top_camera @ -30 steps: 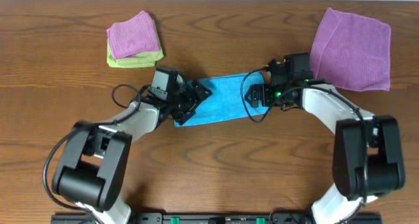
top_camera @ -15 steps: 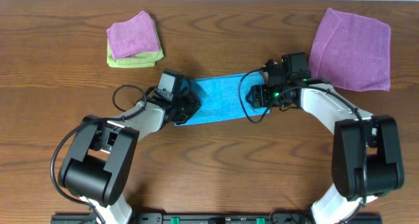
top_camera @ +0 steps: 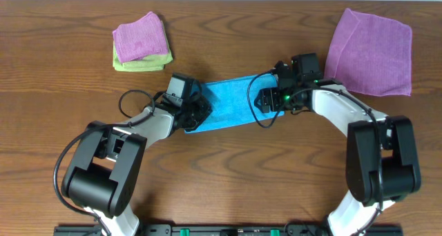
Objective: Fold the cloth
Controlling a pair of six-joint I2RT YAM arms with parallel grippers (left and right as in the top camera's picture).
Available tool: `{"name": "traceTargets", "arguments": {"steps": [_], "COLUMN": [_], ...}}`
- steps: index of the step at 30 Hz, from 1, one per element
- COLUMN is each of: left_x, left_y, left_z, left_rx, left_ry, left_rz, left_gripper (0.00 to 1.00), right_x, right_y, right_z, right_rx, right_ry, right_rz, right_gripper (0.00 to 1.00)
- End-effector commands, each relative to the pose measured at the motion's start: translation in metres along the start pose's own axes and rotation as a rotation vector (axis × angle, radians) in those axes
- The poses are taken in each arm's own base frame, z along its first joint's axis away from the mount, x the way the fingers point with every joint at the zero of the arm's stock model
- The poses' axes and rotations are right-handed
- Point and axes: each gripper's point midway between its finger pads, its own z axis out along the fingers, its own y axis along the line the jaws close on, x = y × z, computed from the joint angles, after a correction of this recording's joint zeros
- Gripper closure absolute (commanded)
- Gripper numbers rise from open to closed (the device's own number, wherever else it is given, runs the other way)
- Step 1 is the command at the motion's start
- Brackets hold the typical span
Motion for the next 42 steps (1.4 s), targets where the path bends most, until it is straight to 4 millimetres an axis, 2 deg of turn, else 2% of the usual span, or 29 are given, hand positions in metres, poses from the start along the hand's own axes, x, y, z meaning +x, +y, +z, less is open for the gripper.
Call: {"name": "traceTargets", "arguments": {"steps": [1, 4, 8, 11, 13, 16, 18, 23, 27, 30, 32, 35, 38, 39, 42], "left_x": [-0.002, -0.002, -0.002, -0.002, -0.002, -0.002, -0.002, -0.002, -0.002, -0.002, 0.000, 0.002, 0.000, -0.001, 0.001], "left_y": [0.003, 0.003, 0.003, 0.003, 0.003, 0.003, 0.003, 0.003, 0.003, 0.003, 0.001, -0.013, -0.025, -0.026, -0.026], "left_z": [0.000, 0.000, 0.000, 0.000, 0.000, 0.000, 0.000, 0.000, 0.000, 0.000, 0.000, 0.000, -0.001, -0.001, -0.001], "left_rx": [-0.018, -0.018, -0.018, -0.018, -0.018, -0.018, -0.018, -0.019, -0.021, -0.020, -0.008, 0.052, 0.101, 0.103, 0.108], "left_ry": [-0.011, -0.011, -0.012, -0.012, -0.012, -0.012, -0.012, -0.011, -0.011, -0.011, 0.002, 0.019, 0.016, 0.014, 0.022], "left_rz": [-0.009, -0.009, -0.009, -0.009, -0.009, -0.009, -0.009, -0.009, -0.010, -0.010, -0.005, 0.024, 0.047, 0.048, 0.045], "left_gripper": [0.94, 0.94, 0.94, 0.94, 0.94, 0.94, 0.94, 0.94, 0.94, 0.94, 0.76, 0.62, 0.59, 0.55, 0.53], "right_x": [0.025, 0.020, 0.020, 0.020, 0.019, 0.015, 0.012, 0.008, 0.007, 0.005, 0.001, -0.006, -0.020, -0.024, -0.030], "right_y": [-0.032, -0.032, -0.043, -0.044, -0.047, -0.065, -0.069, -0.067, -0.052, -0.045, -0.042, -0.037, -0.030, -0.029, -0.025], "right_z": [0.011, 0.006, 0.003, 0.004, 0.005, 0.000, -0.002, -0.001, 0.004, 0.005, 0.004, 0.000, -0.009, -0.012, -0.021], "right_rx": [0.137, 0.154, 0.222, 0.227, 0.243, 0.351, 0.377, 0.366, 0.291, 0.257, 0.242, 0.228, 0.215, 0.218, 0.219], "right_ry": [0.087, 0.084, 0.083, 0.084, 0.079, 0.054, 0.038, 0.025, 0.027, 0.022, 0.017, 0.015, 0.004, 0.001, 0.014], "right_rz": [0.039, 0.036, 0.049, 0.048, 0.046, 0.076, 0.075, 0.070, 0.064, 0.060, 0.058, 0.057, 0.054, 0.053, 0.049], "right_gripper": [0.08, 0.08, 0.09, 0.15, 0.14, 0.11, 0.07, 0.05, 0.01, 0.01, 0.01, 0.01, 0.01, 0.01, 0.01]}}
